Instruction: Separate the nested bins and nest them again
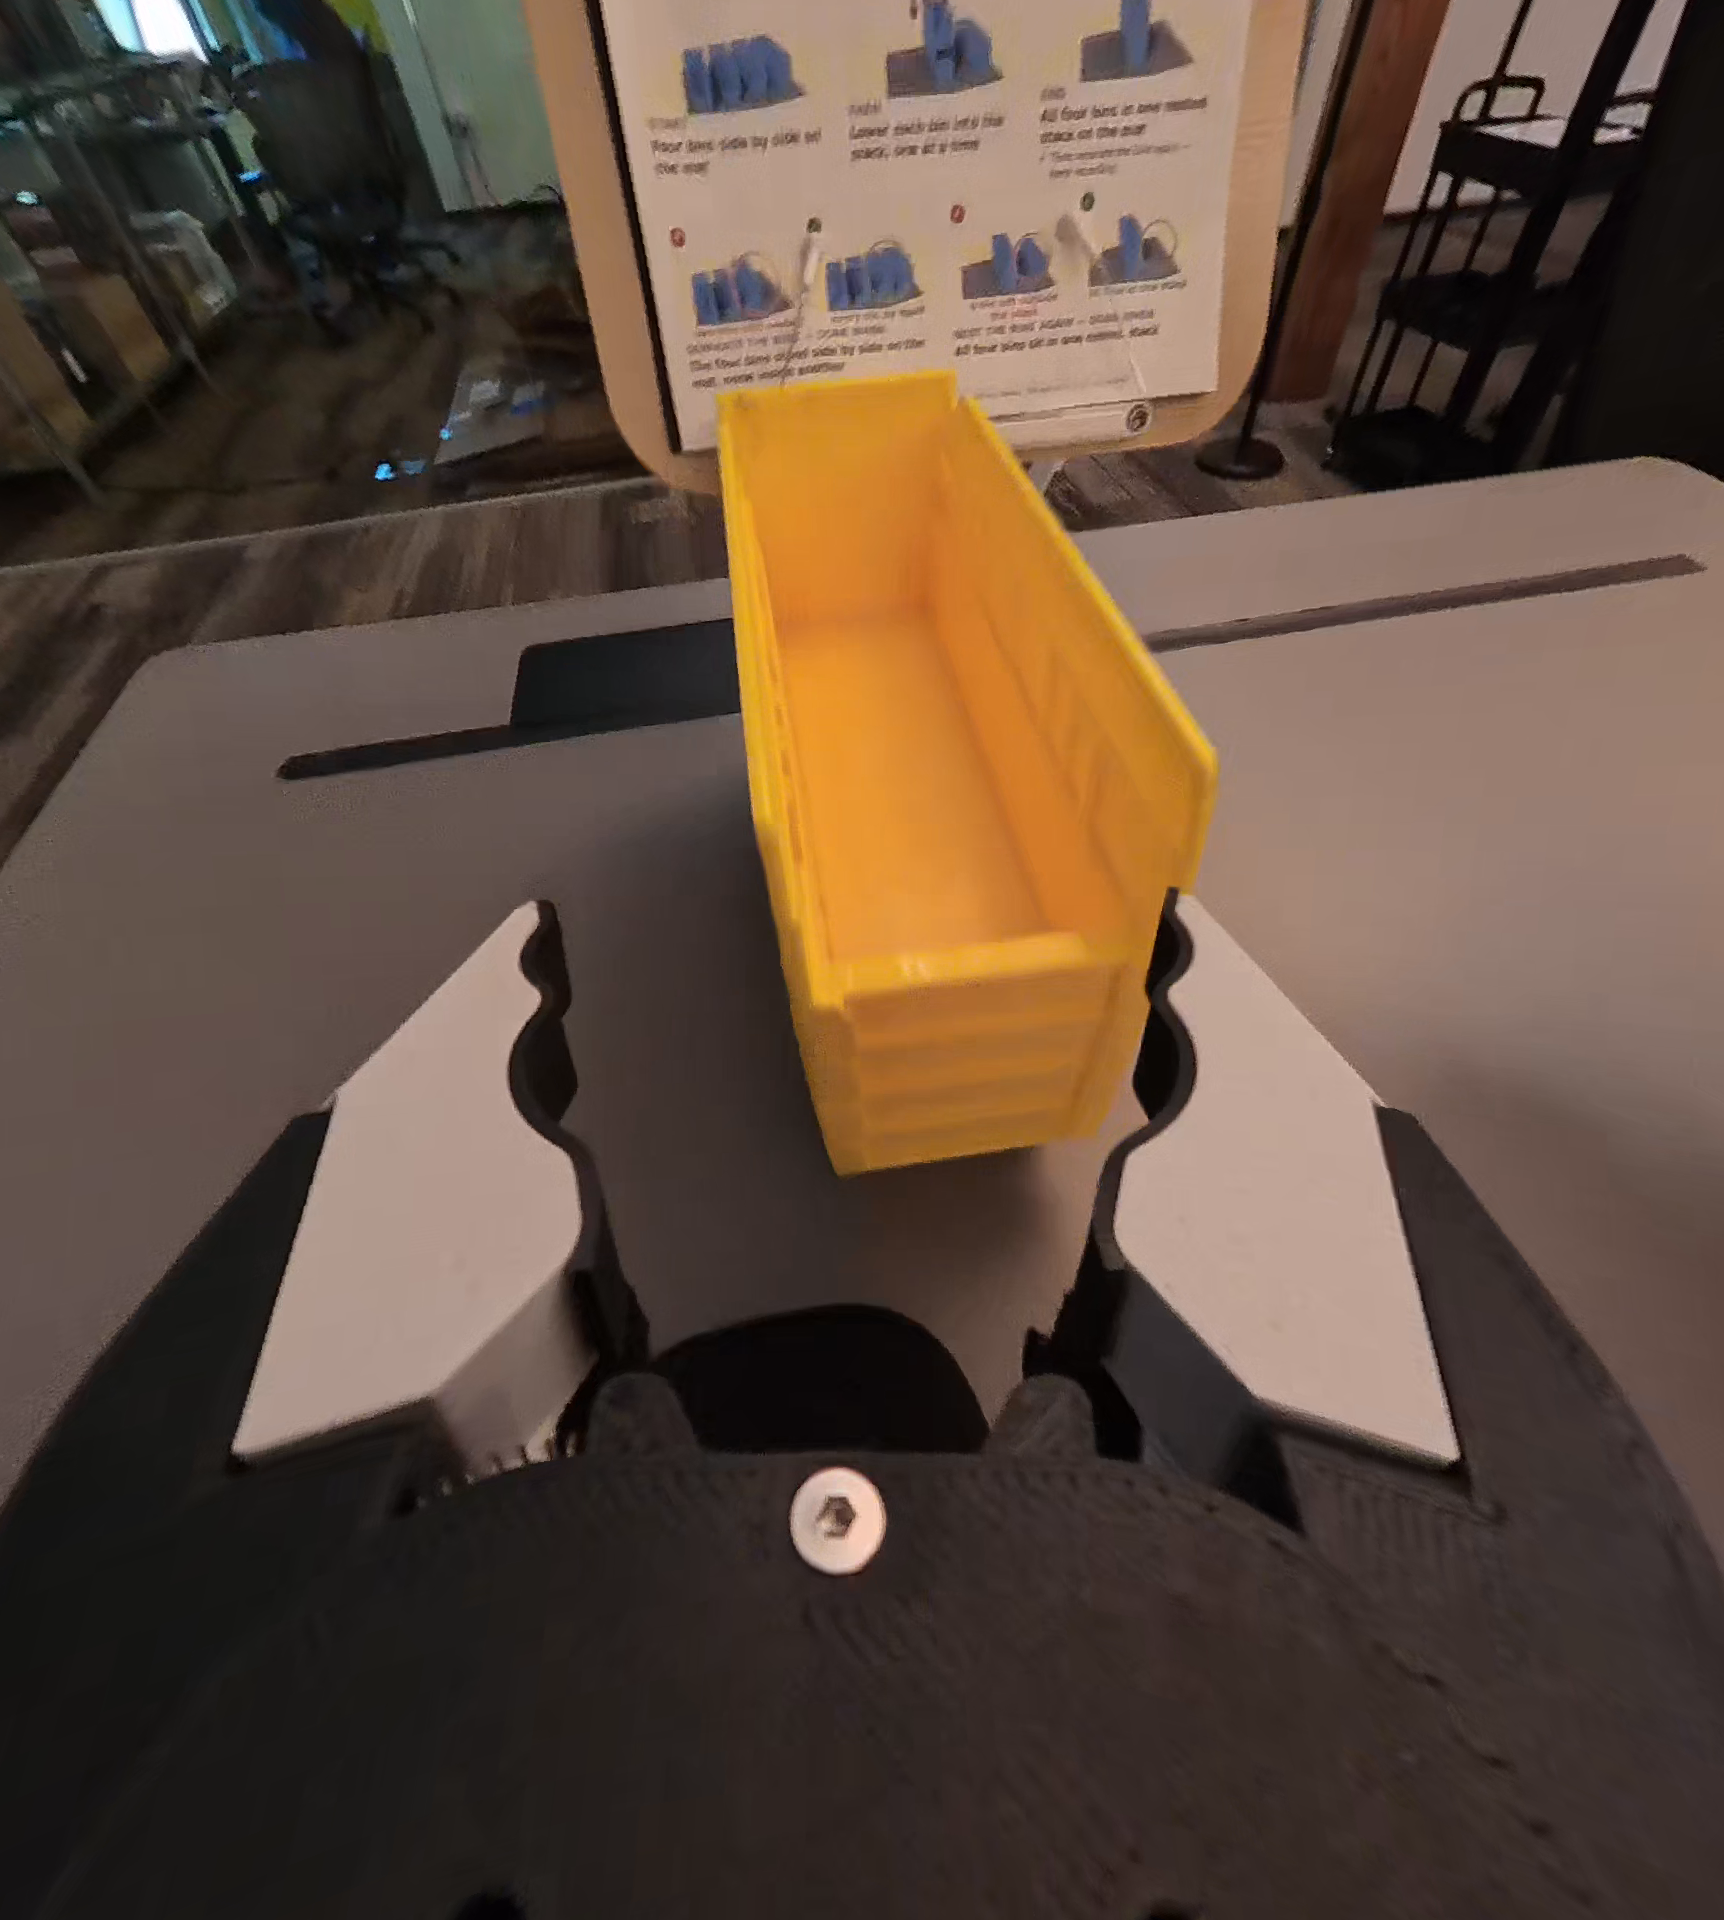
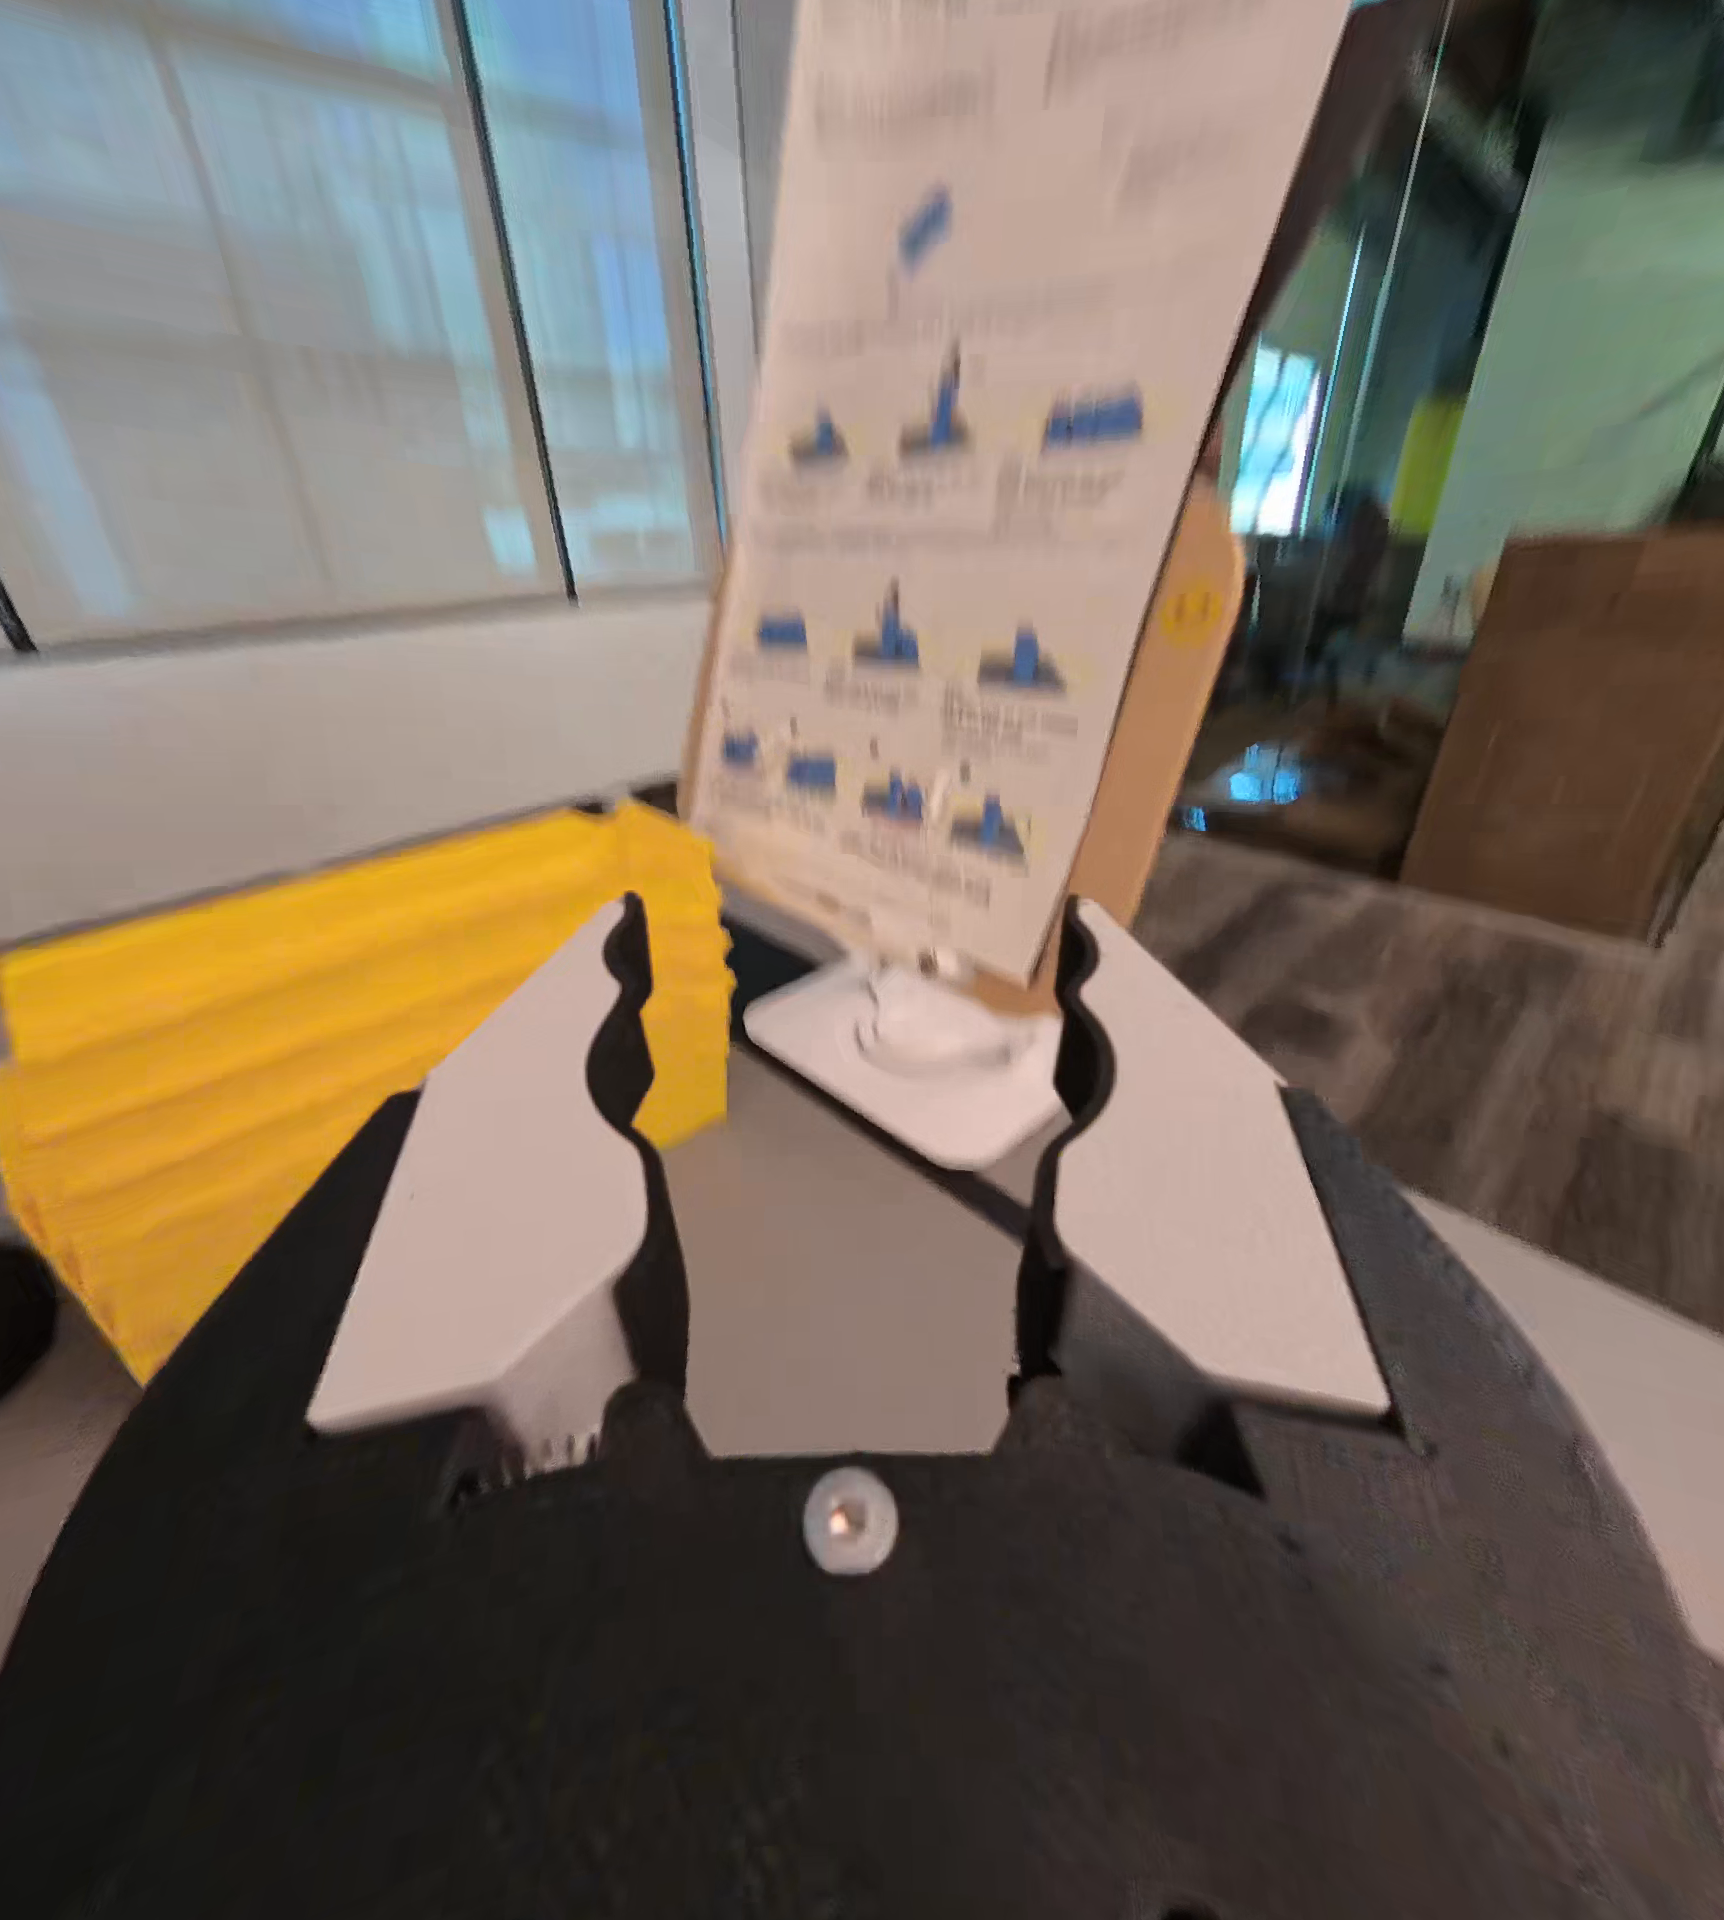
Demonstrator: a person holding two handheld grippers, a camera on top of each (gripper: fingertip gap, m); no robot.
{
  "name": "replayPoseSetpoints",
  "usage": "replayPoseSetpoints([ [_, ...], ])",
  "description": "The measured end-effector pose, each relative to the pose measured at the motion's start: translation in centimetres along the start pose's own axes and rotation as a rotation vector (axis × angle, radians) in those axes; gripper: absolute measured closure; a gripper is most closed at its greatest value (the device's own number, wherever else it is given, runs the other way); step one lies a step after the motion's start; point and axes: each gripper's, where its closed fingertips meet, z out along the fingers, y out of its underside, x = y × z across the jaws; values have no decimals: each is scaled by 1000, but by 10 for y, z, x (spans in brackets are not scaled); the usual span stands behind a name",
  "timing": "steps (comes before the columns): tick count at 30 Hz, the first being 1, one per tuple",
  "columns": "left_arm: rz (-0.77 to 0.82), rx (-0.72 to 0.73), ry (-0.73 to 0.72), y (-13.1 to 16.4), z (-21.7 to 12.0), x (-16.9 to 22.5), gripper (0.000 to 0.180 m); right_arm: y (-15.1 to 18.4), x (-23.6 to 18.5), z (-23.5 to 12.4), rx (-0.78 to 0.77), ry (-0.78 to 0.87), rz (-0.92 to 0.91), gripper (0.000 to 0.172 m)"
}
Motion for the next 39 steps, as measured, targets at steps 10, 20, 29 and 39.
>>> replayPoseSetpoints([
  [10, -92, 179, 162, -79, 0, 15, 55, -46, -1, -29, 230, -70, 135, 100],
  [20, 72, -354, 120, -110, 127, 25, 44, -31, -8, -17, 160, -143, 222, 104],
  [29, -55, -741, 76, -59, 172, 7, 31, -14, -15, -7, 64, -183, 258, 105],
  [39, -86, -911, 63, -16, 175, 17, 44, 11, -22, 5, -68, -211, 270, 105],
])
